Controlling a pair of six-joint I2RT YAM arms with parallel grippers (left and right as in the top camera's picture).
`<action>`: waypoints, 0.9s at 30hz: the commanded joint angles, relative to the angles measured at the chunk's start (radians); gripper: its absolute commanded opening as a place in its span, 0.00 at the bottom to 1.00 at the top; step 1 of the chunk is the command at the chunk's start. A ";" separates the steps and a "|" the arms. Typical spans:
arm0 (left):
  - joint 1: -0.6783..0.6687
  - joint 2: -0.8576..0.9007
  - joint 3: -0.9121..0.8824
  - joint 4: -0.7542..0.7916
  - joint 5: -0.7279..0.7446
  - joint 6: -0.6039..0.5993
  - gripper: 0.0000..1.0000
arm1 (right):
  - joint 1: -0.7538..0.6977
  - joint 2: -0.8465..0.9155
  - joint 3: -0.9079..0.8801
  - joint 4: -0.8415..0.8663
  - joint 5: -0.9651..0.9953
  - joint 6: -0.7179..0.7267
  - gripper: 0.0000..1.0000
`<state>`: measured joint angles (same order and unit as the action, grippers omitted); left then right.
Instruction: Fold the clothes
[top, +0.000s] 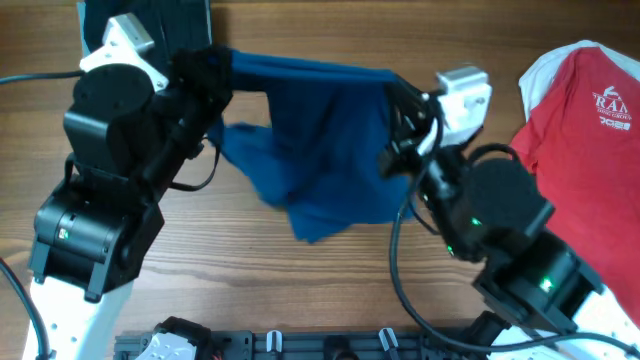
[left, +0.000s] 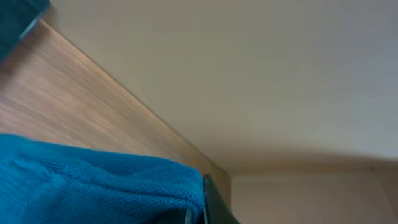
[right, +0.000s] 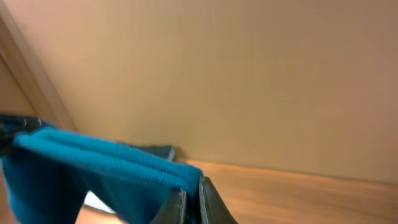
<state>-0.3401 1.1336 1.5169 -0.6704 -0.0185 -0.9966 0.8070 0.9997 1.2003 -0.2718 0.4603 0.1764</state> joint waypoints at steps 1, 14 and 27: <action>0.035 0.023 0.023 -0.040 -0.129 0.027 0.04 | -0.033 0.011 0.013 -0.090 0.106 0.040 0.11; 0.035 0.216 0.023 -0.282 -0.381 0.027 0.08 | -0.055 0.393 0.013 -0.491 -0.259 0.557 0.66; 0.049 0.242 0.020 -0.428 -0.417 0.024 0.20 | -0.337 0.476 -0.036 -0.611 -0.672 0.903 0.84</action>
<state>-0.2989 1.3655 1.5196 -1.0760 -0.4076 -0.9806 0.4541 1.4376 1.1793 -0.8791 -0.1246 0.9848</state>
